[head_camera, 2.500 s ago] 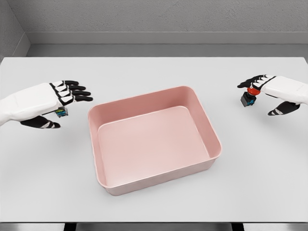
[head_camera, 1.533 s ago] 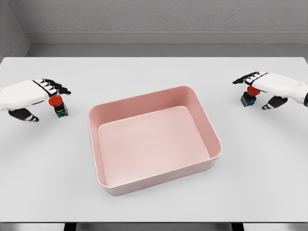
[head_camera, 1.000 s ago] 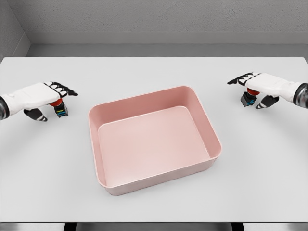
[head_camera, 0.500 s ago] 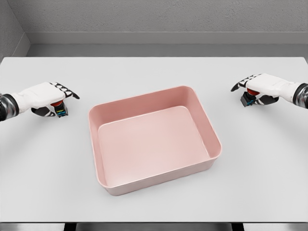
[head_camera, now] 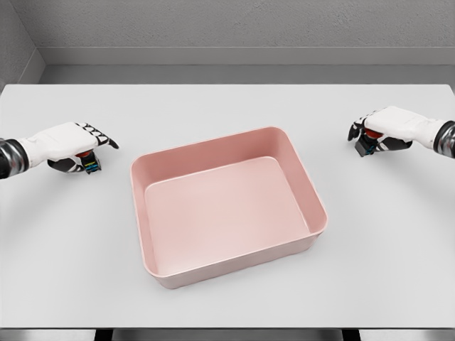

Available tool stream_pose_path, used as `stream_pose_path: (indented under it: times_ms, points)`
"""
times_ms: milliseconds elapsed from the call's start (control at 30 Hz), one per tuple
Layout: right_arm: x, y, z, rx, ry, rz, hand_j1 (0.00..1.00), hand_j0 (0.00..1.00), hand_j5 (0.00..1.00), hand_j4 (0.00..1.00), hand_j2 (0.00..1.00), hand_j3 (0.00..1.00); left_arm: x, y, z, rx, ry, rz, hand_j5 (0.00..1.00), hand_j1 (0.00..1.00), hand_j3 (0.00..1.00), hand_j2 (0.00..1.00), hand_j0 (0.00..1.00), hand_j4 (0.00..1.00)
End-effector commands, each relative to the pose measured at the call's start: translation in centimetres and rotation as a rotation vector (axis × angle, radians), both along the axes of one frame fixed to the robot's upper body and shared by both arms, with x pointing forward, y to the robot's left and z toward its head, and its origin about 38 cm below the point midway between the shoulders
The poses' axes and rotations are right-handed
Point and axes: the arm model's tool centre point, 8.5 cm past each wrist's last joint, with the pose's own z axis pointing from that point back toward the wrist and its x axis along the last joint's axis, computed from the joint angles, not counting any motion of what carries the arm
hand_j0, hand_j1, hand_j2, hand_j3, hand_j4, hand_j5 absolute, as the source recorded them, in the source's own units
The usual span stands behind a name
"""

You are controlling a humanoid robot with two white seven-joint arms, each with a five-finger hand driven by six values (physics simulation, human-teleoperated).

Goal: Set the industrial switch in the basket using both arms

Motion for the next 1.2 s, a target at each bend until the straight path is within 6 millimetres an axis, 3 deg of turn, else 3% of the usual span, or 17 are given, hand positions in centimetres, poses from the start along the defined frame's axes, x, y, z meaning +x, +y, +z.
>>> stream_pose_path:
  times_ms: [0,100,600,733,933,1067,1167]
  points:
    - [0.0,-0.2,0.3,-0.001,-0.006,-0.004,0.50,0.50,0.50,0.50,0.50,0.50,-0.2,0.5,0.4,0.002,-0.004,-0.019,0.76,0.76,0.76,0.76,0.76,0.76]
    - [0.2,-0.1,0.6,-0.002,-0.012,-0.002,0.48,0.48,0.48,0.48,0.48,0.48,-0.5,0.8,0.7,0.006,-0.003,-0.040,0.70,0.70,0.70,0.70,0.70,0.70]
    - [0.6,-0.3,2.5,0.006,-0.053,-0.004,0.41,0.41,0.41,0.41,0.41,0.41,-0.9,1.3,1.3,-0.002,0.002,-0.071,0.61,0.61,0.61,0.61,0.61,0.61]
    - [0.7,-0.9,3.6,0.007,-0.061,-0.016,0.38,0.38,0.38,0.38,0.38,0.38,-0.9,1.3,1.3,-0.003,0.002,-0.078,0.54,0.54,0.54,0.54,0.54,0.54]
    - [0.4,0.0,5.8,-0.001,-0.118,0.025,0.38,0.38,0.38,0.38,0.38,0.38,-0.9,1.2,1.5,-0.004,-0.001,-0.087,0.49,0.49,0.49,0.49,0.49,0.49]
    - [0.2,-1.1,6.8,-0.010,-0.138,0.010,0.38,0.38,0.38,0.38,0.38,0.38,-0.9,1.1,1.6,-0.003,-0.001,-0.097,0.45,0.45,0.45,0.45,0.45,0.45]
    - [0.1,-1.1,7.7,-0.010,-0.159,0.016,0.38,0.38,0.38,0.38,0.38,0.38,-1.4,2.1,2.4,-0.014,0.004,-0.110,0.41,0.41,0.41,0.41,0.41,0.41]
